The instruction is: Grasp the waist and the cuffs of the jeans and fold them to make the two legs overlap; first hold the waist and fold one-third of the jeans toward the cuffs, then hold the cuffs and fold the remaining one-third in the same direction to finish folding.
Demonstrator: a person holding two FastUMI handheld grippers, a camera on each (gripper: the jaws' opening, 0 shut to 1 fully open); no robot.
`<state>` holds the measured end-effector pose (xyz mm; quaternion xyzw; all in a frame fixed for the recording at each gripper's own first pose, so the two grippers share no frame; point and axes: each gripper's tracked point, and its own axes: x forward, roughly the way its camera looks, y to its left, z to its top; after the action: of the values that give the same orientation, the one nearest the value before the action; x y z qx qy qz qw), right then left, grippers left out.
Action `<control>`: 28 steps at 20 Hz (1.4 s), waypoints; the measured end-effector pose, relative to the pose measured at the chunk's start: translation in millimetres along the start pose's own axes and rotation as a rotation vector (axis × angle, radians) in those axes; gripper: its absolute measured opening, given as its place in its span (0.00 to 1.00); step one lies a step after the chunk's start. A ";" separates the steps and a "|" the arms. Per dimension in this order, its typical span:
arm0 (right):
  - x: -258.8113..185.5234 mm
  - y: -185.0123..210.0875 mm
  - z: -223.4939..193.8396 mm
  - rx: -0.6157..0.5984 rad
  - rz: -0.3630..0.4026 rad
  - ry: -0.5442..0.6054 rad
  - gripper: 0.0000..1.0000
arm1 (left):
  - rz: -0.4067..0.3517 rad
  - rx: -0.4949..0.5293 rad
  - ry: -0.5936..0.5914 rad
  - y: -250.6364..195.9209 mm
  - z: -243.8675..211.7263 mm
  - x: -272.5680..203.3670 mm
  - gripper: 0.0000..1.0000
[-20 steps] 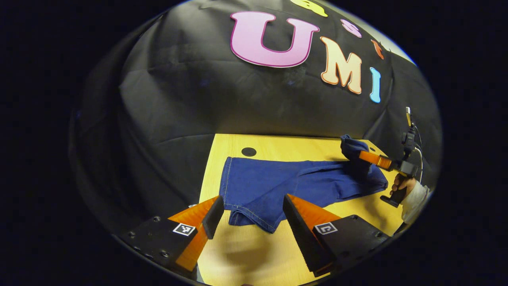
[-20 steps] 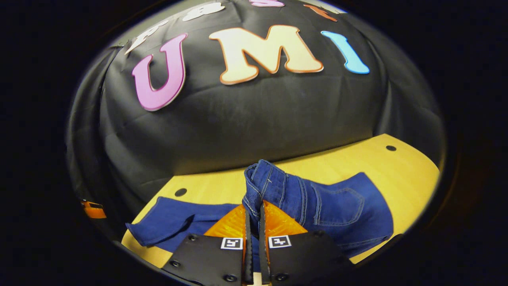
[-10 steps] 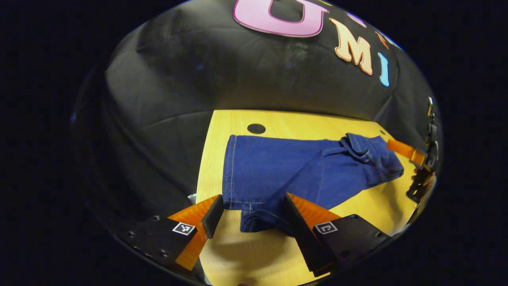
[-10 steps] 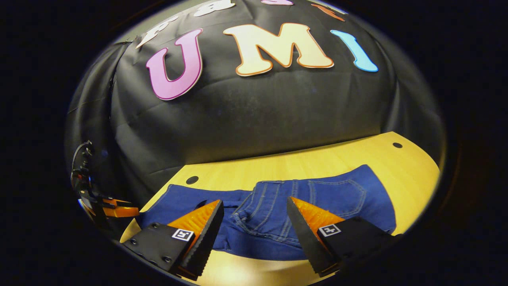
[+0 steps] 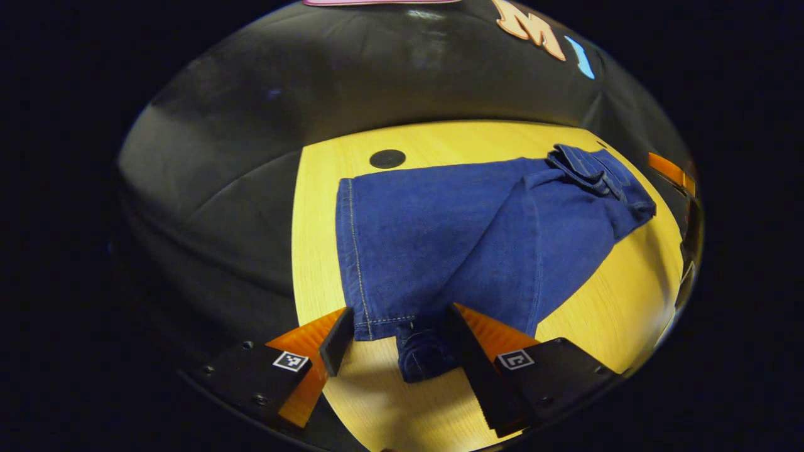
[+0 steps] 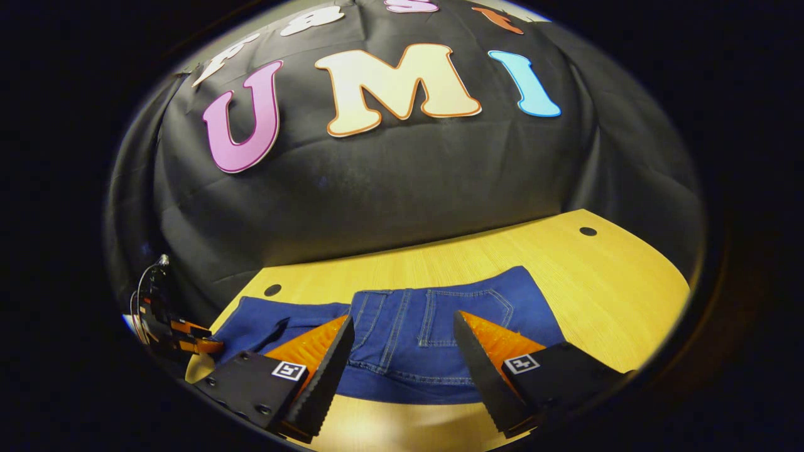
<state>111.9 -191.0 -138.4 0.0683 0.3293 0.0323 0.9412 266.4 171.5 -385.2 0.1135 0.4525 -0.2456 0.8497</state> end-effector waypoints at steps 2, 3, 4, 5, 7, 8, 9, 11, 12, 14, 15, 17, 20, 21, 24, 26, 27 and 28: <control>-4.5 -4.0 -6.9 0.000 0.000 0.017 0.98 | -0.040 -0.015 0.027 -4.6 0.2 -1.0 0.91; -6.5 -5.6 -8.1 0.005 0.002 0.022 0.94 | -0.053 -0.024 0.033 -5.9 0.2 -0.7 0.83; -8.6 -7.6 -9.0 0.013 0.002 0.024 0.94 | -0.075 -0.024 0.031 -9.2 0.4 -0.9 0.80; -10.4 -10.3 -9.2 0.024 0.001 0.024 0.94 | -0.097 -0.036 0.026 -14.4 3.6 -1.7 0.63; -11.6 -13.3 -6.5 0.038 -0.001 0.024 0.94 | -0.091 -0.096 0.014 -18.9 9.2 2.9 0.31; -13.9 -14.1 -4.8 0.045 0.000 0.021 0.94 | -0.084 -0.132 0.004 -18.8 8.9 5.2 0.15; -14.8 -15.8 -0.9 0.048 0.000 0.015 0.94 | -0.079 -0.160 -0.008 -18.4 10.6 4.8 0.14; -19.0 -20.4 5.0 0.057 0.002 0.004 0.98 | -0.054 -0.206 -0.028 -17.2 10.9 3.0 0.00; -20.6 -22.6 10.4 0.061 0.002 -0.004 0.98 | -0.036 -0.228 -0.037 -18.3 14.2 1.7 0.00; -26.3 -30.5 22.6 0.071 0.004 -0.021 0.98 | -0.009 -0.232 -0.082 -20.1 25.8 -9.1 0.00; -29.1 -35.2 27.5 0.074 0.004 -0.030 0.98 | -0.002 -0.237 -0.116 -21.7 35.4 -17.4 0.00; -33.4 -44.0 36.0 0.073 0.009 -0.042 0.98 | -0.007 -0.238 -0.168 -26.9 54.8 -38.3 0.00; -39.5 -55.1 41.8 0.071 0.026 -0.036 0.98 | -0.021 -0.267 -0.246 -50.0 93.6 -61.6 0.00; -42.1 -58.6 44.1 0.071 0.032 -0.037 0.93 | -0.035 -0.277 -0.260 -61.2 104.8 -69.1 0.00; -51.0 -72.7 52.4 0.072 0.044 -0.043 0.98 | -0.044 -0.252 -0.311 -89.1 131.1 -84.2 0.00; -58.1 -84.5 58.8 0.072 0.048 -0.048 0.98 | -0.061 -0.228 -0.346 -111.6 153.3 -92.1 0.00; -62.7 -91.3 61.0 0.071 0.047 -0.053 0.98 | -0.067 -0.223 -0.353 -122.9 162.4 -96.9 0.00; -66.5 -98.1 65.2 0.070 0.046 -0.058 0.98 | -0.086 -0.212 -0.364 -136.9 173.5 -100.2 0.00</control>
<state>102.2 -302.0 -61.7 0.1096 0.3011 0.0406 0.9464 271.8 14.2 -200.6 -0.0420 0.3191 -0.2490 0.9135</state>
